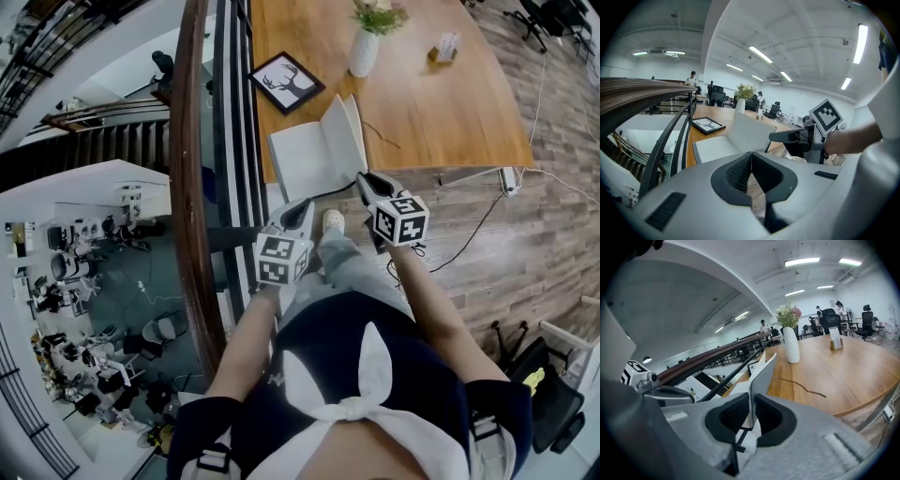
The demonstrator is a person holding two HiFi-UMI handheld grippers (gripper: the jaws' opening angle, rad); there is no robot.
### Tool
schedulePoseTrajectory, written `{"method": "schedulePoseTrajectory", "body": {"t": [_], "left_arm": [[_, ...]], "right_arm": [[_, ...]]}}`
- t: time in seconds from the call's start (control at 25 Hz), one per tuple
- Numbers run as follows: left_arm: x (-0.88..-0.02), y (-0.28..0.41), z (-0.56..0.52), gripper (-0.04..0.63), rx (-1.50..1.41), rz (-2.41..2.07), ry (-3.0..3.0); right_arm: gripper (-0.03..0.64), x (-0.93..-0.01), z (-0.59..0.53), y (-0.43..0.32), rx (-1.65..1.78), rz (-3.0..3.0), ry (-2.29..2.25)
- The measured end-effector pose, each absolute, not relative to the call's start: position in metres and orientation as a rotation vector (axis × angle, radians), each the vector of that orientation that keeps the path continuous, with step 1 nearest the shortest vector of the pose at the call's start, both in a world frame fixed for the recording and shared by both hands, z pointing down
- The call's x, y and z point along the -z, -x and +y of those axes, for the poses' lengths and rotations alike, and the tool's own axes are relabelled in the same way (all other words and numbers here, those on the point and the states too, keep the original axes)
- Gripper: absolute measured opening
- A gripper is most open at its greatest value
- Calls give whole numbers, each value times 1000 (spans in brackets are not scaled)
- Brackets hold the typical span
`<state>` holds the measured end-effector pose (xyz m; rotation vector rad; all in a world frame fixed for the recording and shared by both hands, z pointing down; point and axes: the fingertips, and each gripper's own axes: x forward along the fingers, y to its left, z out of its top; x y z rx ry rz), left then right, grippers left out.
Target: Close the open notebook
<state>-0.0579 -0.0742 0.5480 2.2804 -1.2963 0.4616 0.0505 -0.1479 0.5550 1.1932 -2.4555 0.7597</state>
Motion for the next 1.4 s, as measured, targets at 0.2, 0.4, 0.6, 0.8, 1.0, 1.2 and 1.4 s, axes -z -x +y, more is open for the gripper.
{"method": "schedulePoseTrajectory", "body": {"t": [0.2,0.4,0.6,0.8,1.0,1.2,1.4], "left_arm": [[-546,62,-72,19,-455,-1309,-2274],[-545,66,-67,20,-455,-1320,-2269],[-544,70,-66,20,-448,-1330,-2258],[-547,74,-66,19,-442,-1336,-2251],[-548,77,-63,19,-442,-1345,-2242],[-548,78,-61,19,-440,-1353,-2238],[-548,80,-58,20,-441,-1361,-2231]], "right_arm": [[40,-553,-145,-41,-656,-2460,-1153],[40,-552,-140,-34,-626,-2466,-1126],[40,-550,-137,-26,-586,-2468,-1094],[40,-553,-136,-18,-555,-2472,-1069],[40,-554,-133,-12,-536,-2472,-1043],[40,-554,-130,-7,-495,-2468,-1015],[40,-555,-128,-2,-477,-2473,-990]]}}
